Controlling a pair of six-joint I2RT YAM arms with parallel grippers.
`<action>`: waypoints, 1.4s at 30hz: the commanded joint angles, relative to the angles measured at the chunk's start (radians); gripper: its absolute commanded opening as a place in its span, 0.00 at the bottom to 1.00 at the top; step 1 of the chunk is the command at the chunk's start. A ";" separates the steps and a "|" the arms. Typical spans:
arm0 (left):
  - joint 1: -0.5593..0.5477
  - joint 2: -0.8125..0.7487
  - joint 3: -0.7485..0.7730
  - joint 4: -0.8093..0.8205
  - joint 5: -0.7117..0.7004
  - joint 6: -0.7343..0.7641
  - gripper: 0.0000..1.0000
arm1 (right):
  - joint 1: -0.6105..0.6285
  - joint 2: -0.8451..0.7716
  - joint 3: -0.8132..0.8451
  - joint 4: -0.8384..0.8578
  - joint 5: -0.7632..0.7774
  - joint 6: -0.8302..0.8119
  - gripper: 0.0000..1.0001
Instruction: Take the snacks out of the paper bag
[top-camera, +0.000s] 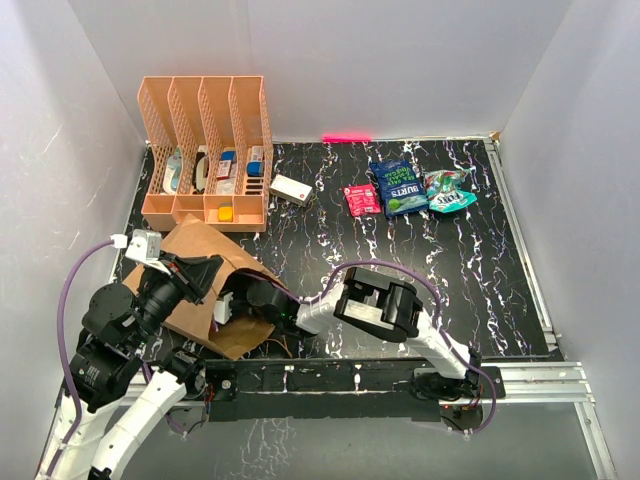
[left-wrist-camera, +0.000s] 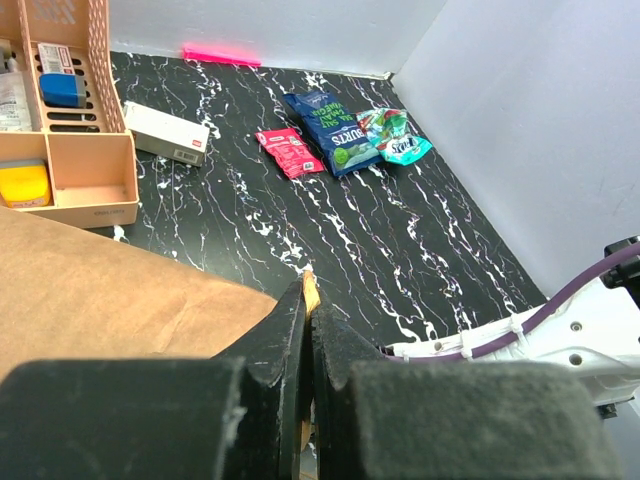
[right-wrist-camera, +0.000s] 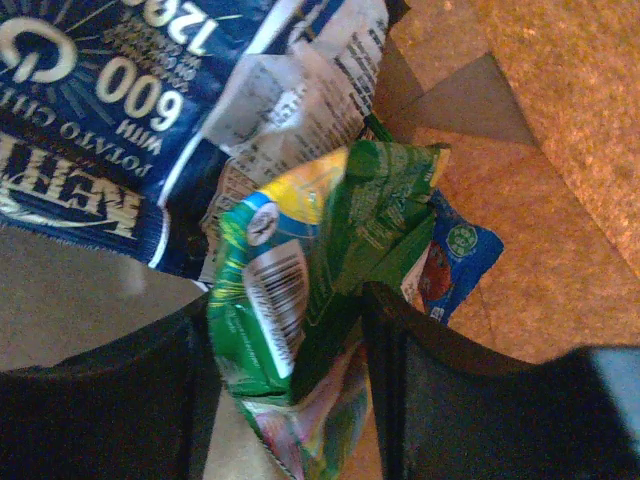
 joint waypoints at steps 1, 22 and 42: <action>-0.003 -0.008 0.030 0.009 -0.005 0.008 0.00 | -0.010 -0.006 0.039 0.081 0.041 0.027 0.49; -0.004 -0.005 0.042 0.010 -0.078 0.004 0.00 | 0.018 -0.274 -0.231 0.094 -0.054 0.294 0.08; -0.003 0.023 0.007 0.065 -0.089 -0.038 0.00 | 0.041 -0.625 -0.411 -0.177 0.174 0.793 0.08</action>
